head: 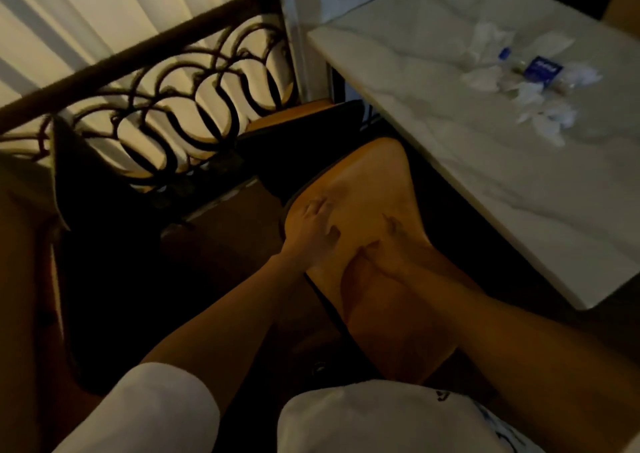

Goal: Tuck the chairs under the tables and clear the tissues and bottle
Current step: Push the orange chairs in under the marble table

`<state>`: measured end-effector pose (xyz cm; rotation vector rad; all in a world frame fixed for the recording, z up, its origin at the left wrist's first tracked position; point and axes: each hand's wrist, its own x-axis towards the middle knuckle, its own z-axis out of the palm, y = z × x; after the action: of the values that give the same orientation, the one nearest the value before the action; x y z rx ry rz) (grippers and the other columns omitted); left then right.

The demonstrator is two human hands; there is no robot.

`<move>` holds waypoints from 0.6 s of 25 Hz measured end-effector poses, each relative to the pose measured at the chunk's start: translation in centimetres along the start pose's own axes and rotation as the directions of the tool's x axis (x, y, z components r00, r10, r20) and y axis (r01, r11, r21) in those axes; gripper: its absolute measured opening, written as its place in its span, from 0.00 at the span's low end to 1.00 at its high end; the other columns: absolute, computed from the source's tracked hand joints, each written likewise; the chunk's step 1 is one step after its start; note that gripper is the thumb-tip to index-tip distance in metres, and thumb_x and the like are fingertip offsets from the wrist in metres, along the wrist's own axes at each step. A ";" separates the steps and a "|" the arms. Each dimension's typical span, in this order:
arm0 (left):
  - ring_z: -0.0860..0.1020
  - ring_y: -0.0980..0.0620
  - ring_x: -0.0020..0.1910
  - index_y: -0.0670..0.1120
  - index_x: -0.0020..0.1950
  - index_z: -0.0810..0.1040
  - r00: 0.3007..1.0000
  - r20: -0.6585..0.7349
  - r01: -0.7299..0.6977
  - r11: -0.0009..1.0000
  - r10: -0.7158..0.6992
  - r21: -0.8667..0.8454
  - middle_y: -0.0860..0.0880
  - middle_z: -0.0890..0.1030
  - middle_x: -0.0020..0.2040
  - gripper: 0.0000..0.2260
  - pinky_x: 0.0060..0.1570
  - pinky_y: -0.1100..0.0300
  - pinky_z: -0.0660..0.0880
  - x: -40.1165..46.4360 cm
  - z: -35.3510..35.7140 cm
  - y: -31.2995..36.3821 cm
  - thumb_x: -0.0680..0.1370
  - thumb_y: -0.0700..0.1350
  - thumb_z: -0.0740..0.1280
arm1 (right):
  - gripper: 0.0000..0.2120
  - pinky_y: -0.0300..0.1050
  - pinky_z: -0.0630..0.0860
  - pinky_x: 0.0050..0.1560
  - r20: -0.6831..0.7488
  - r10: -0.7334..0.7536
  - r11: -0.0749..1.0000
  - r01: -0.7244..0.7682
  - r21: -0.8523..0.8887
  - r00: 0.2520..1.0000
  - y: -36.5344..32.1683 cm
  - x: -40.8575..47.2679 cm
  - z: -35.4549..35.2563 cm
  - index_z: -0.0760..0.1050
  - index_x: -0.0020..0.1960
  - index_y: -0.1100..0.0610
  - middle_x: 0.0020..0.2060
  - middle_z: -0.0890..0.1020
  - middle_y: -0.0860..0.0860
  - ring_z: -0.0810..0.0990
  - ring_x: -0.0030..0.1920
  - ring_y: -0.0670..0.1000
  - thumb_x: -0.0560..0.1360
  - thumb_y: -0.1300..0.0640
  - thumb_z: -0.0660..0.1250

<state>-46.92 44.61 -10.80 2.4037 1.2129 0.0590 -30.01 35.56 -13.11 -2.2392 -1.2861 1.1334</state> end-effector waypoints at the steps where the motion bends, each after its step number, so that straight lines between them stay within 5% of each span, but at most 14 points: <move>1: 0.58 0.44 0.77 0.49 0.80 0.59 1.000 -0.018 -0.012 1.000 0.012 0.000 0.47 0.60 0.79 0.27 0.74 0.45 0.60 0.4 -0.7 -0.2 0.82 0.48 0.62 | 0.48 0.60 0.60 0.74 0.012 0.012 1.000 -0.013 0.014 1.000 -0.2 0.3 -0.1 0.43 0.81 0.56 0.79 0.52 0.57 0.55 0.78 0.62 0.75 0.39 0.68; 6: 0.53 0.44 0.79 0.50 0.81 0.55 0.997 0.055 -0.056 0.996 0.052 0.076 0.47 0.57 0.81 0.28 0.76 0.45 0.57 2.9 -2.3 -0.9 0.83 0.47 0.60 | 0.48 0.57 0.63 0.72 0.031 0.001 1.000 -0.002 0.017 1.000 -0.8 2.1 0.5 0.43 0.81 0.54 0.80 0.50 0.58 0.54 0.78 0.60 0.75 0.42 0.70; 8: 0.54 0.44 0.79 0.48 0.80 0.58 0.972 0.093 -0.229 0.964 0.217 0.137 0.46 0.60 0.80 0.25 0.76 0.44 0.56 6.1 -2.7 -2.4 0.83 0.48 0.58 | 0.46 0.57 0.61 0.72 -0.017 0.028 0.996 -0.027 0.082 0.999 -1.3 3.2 1.5 0.44 0.81 0.54 0.80 0.50 0.58 0.54 0.78 0.60 0.75 0.43 0.70; 12: 0.59 0.42 0.79 0.43 0.73 0.72 0.761 0.196 -0.646 0.749 0.619 0.146 0.43 0.69 0.76 0.25 0.76 0.43 0.57 13.7 -2.9 -5.7 0.81 0.52 0.51 | 0.45 0.58 0.61 0.73 -0.065 0.198 0.971 -0.186 0.150 0.978 -2.9 6.0 2.8 0.45 0.81 0.52 0.79 0.51 0.57 0.54 0.78 0.60 0.75 0.41 0.68; 15: 0.62 0.43 0.78 0.40 0.65 0.78 0.680 0.136 -0.731 0.681 0.721 0.046 0.43 0.73 0.72 0.22 0.74 0.43 0.63 17.2 -1.7 -7.0 0.79 0.49 0.55 | 0.44 0.61 0.64 0.73 -0.109 0.377 0.900 -0.335 0.280 0.920 -5.0 7.3 3.6 0.46 0.80 0.52 0.79 0.54 0.56 0.56 0.78 0.58 0.75 0.40 0.68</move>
<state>-42.03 62.13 -14.80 2.7815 0.1304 0.1141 -33.67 43.95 -15.82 -2.3644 -0.6347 1.1323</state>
